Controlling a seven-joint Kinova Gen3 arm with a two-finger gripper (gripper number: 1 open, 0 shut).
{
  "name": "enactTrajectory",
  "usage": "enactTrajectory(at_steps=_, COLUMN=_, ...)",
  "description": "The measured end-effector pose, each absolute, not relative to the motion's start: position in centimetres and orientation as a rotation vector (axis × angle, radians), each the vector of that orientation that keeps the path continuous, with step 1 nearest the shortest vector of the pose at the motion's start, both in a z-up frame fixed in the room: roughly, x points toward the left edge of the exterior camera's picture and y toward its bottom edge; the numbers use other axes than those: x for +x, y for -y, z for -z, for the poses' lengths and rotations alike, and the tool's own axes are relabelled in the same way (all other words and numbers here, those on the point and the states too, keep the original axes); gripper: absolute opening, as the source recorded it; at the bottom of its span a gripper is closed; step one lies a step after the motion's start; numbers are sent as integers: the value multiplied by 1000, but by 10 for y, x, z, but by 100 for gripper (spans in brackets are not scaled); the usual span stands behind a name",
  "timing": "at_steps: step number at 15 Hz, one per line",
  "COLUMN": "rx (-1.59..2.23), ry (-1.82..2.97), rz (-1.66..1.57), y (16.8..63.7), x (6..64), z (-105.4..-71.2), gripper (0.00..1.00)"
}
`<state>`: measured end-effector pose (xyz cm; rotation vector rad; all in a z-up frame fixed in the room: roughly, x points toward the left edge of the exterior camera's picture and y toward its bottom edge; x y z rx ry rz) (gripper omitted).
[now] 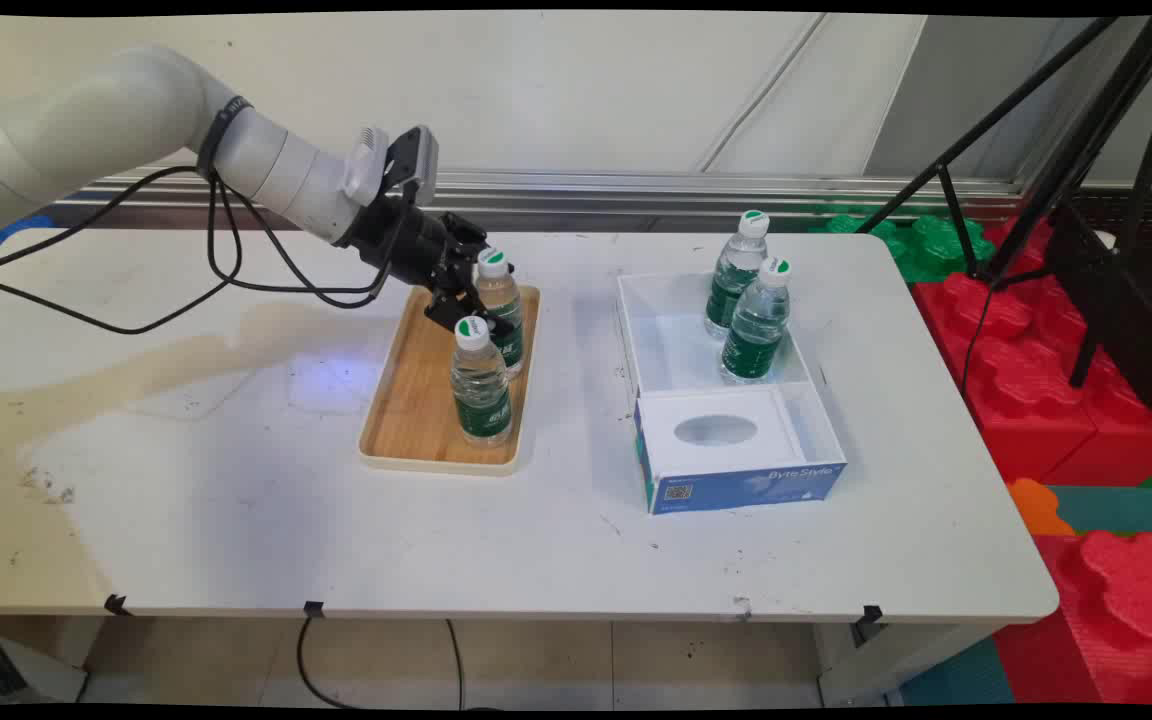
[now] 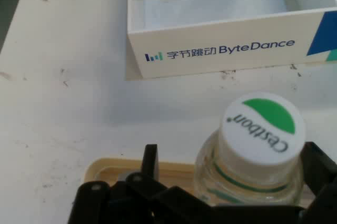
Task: Pick up the green bottle from the white box
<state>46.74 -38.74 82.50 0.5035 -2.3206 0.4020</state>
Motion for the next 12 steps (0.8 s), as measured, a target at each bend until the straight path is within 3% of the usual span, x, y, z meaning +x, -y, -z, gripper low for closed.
enactTrajectory(at_steps=12, rx=560, ry=2268, rz=-408, y=376, x=480, z=-864, gripper=100)
